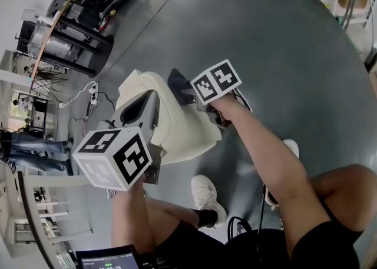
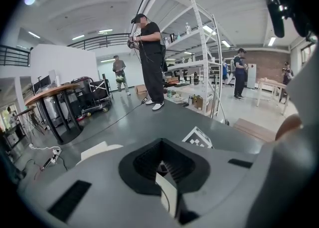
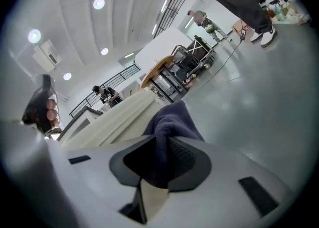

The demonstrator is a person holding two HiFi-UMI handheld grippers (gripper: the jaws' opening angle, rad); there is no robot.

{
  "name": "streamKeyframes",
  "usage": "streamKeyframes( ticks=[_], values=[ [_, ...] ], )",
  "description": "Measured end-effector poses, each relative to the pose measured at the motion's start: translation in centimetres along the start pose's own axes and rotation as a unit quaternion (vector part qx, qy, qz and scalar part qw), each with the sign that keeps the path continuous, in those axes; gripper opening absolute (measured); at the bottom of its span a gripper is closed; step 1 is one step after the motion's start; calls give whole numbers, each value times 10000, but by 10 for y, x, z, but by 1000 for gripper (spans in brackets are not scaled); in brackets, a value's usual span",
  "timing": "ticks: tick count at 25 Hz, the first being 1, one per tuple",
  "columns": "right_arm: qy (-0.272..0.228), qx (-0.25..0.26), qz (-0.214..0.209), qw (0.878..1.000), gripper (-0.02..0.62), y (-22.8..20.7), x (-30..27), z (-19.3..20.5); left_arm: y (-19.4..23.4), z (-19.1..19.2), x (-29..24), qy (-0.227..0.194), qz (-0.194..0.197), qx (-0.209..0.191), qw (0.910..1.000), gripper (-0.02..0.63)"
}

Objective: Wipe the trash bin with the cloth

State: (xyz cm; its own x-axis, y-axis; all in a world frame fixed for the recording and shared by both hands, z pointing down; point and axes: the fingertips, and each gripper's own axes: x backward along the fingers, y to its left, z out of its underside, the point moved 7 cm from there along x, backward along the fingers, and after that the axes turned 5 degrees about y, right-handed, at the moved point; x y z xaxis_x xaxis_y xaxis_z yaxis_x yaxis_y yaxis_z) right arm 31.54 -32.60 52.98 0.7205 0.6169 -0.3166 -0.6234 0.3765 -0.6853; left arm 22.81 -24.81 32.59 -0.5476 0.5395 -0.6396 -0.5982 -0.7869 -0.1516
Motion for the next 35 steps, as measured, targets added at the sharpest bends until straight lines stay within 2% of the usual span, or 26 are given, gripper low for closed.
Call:
streamKeyframes(
  ticks=[11, 16, 23, 29, 35],
  values=[
    [464, -403, 254, 9978, 69, -45, -35, 35, 8, 2, -2, 141, 219, 41, 9997, 0],
    [672, -465, 378, 9959, 69, -65, -38, 72, -11, 18, -4, 342, 381, -61, 9987, 0],
    [980, -590, 657, 9913, 69, -89, -48, 115, -29, 18, -3, 370, 577, -158, 9975, 0],
    [1258, -676, 908, 9856, 69, -111, -72, 116, -10, 4, -10, 453, 711, -110, 9964, 0],
    [1222, -668, 1127, 9838, 69, -115, -68, 128, -6, 8, -5, 425, 683, -58, 9967, 0]
  ],
)
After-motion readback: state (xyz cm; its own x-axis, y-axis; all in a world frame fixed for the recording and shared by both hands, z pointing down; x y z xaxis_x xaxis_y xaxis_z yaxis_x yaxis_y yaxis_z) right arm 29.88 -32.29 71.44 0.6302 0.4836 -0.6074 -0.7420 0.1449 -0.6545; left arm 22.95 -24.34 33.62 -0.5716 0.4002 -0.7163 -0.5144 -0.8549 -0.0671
